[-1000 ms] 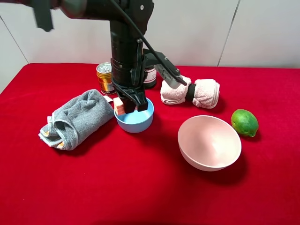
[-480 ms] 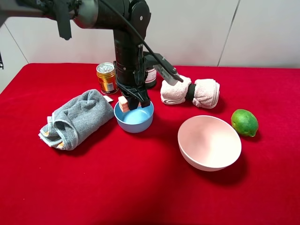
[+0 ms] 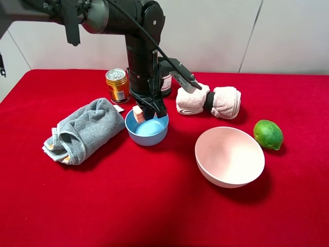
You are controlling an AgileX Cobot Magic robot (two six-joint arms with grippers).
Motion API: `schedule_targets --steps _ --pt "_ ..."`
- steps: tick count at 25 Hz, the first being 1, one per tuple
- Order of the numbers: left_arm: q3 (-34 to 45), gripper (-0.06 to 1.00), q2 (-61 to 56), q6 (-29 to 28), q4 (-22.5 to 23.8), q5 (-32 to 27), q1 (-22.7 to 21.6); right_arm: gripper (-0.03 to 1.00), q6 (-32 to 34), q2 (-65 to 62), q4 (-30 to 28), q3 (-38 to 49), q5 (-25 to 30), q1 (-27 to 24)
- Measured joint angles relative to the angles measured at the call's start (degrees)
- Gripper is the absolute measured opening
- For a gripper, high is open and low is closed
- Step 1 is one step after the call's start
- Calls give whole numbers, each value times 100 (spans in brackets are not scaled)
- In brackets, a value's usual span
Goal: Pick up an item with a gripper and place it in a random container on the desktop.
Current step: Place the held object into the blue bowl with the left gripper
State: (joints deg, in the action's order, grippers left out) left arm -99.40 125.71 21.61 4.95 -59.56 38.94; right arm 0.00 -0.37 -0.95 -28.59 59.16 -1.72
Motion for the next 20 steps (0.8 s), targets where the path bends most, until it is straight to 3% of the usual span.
schedule_targets --steps 5,11,14,20 --pt "0 47 0 0 0 11 0 69 0 0 0 0 0 0" --pt "0 90 0 -14 98 28 0 69 0 0 0 0 0 0" --pt "0 97 0 -105 117 28 0 69 0 0 0 0 0 0" --pt "0 99 0 -131 117 28 0 69 0 0 0 0 0 0"
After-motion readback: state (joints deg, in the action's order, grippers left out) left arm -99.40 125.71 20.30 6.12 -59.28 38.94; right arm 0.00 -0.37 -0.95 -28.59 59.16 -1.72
